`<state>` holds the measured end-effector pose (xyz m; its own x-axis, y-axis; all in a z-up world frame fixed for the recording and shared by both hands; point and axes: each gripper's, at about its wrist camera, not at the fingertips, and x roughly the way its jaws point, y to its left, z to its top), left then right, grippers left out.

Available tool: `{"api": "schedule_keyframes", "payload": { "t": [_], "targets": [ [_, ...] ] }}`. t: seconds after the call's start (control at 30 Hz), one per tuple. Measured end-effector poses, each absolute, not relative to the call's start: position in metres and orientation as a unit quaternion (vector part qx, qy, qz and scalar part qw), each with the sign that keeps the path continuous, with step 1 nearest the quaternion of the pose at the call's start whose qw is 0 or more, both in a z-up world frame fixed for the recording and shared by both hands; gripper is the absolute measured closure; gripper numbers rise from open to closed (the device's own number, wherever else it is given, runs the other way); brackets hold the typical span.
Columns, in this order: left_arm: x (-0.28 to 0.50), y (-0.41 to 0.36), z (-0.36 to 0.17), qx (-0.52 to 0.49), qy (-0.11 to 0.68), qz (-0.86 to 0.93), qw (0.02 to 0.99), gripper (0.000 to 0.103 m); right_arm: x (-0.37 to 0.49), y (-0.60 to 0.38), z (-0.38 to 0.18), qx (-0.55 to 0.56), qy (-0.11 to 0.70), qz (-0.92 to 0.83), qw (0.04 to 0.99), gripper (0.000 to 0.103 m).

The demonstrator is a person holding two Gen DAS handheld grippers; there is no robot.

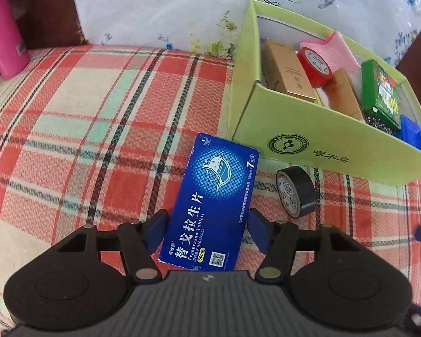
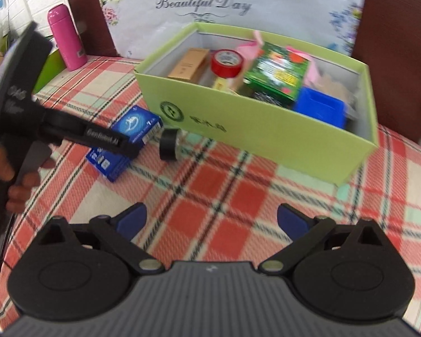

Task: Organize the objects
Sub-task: 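Grasp the blue medicine box with left gripper while right grasps black tape roll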

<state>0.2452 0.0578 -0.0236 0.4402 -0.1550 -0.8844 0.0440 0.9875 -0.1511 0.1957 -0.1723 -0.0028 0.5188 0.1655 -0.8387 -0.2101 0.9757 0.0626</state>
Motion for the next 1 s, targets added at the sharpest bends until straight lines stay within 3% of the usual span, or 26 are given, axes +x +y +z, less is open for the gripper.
{"api": "schedule_keyframes", "payload": {
  "t": [0.23,0.5,0.57,1.0],
  "targets": [
    [0.233,0.081,-0.025,-0.085,0.526,-0.03,0.846,0.038,0.237,-0.148,-0.016,-0.028,0.475,0.137,0.869,0.018],
    [0.233,0.079,-0.026,-0.063,0.528,-0.025,0.847,0.039,0.263,-0.122,-0.034,-0.039,0.488,0.141,0.861,0.059],
    [0.234,0.077,-0.026,-0.056,0.528,-0.023,0.847,0.039,0.265,-0.122,-0.039,-0.036,0.5,0.14,0.854,0.082],
    [0.216,0.067,-0.022,-0.087,0.545,-0.033,0.833,0.041,0.189,-0.173,-0.021,-0.011,0.505,0.134,0.852,0.085]
  ]
}}
